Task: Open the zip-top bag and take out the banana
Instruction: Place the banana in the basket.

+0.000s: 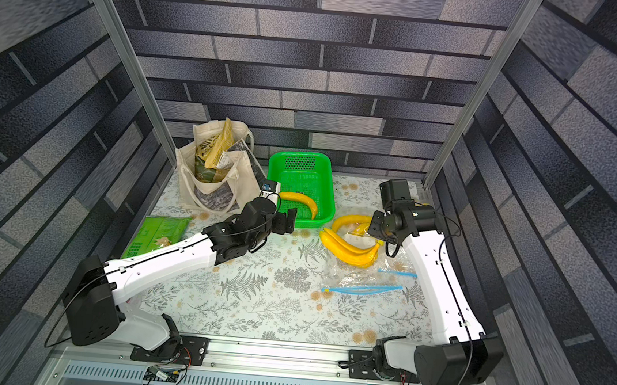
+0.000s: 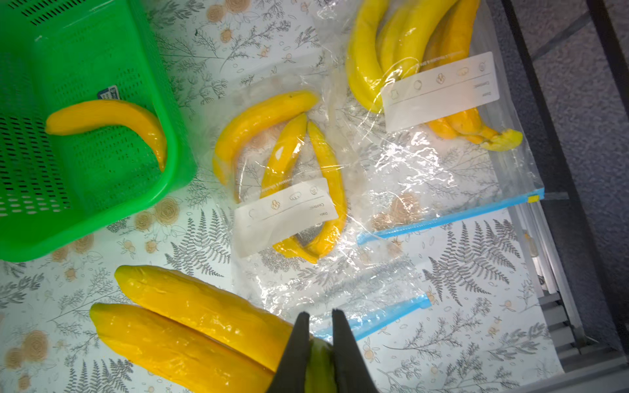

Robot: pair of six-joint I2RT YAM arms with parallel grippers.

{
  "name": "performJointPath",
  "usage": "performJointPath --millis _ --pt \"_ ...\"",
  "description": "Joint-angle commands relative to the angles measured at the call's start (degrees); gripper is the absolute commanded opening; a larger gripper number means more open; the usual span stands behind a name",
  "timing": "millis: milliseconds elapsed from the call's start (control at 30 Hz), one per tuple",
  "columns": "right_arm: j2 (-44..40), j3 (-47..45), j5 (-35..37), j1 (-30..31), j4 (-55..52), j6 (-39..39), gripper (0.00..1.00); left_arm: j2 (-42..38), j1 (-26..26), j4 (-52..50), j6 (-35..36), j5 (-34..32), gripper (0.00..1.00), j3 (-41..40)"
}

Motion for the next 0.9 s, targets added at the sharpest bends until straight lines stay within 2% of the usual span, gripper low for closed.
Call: performJointPath --millis 0,133,267,433,633,867 --pt "2.27 5.18 -3.21 1.46 10.04 4.69 0.12 -4.84 1.85 -0.62 0.41 -2.60 0.94 -3.07" --pt "8.44 8.19 -4.26 2.82 16.81 6.84 0.12 -8.78 3.71 -0.08 -0.72 -2.11 0.94 -6.42" --pt "16.88 12.41 -6.56 3.77 23.38 6.87 0.12 -12.44 6.70 0.35 -3.68 2.00 0.94 -10.02" --pt "28.30 20.98 -3.65 5.93 29.00 4.38 0.12 -16.41 8.46 -0.04 -4.92 3.13 0.95 -13.57" --pt "44.12 37.01 -2.92 6.68 29.29 1.18 0.12 -20.46 9.93 -1.44 -5.83 3.36 0.95 -16.47" --pt "58.74 54.89 2.98 6.72 28.36 -4.93 0.13 -24.66 10.45 -2.22 -5.75 1.79 0.95 -19.72"
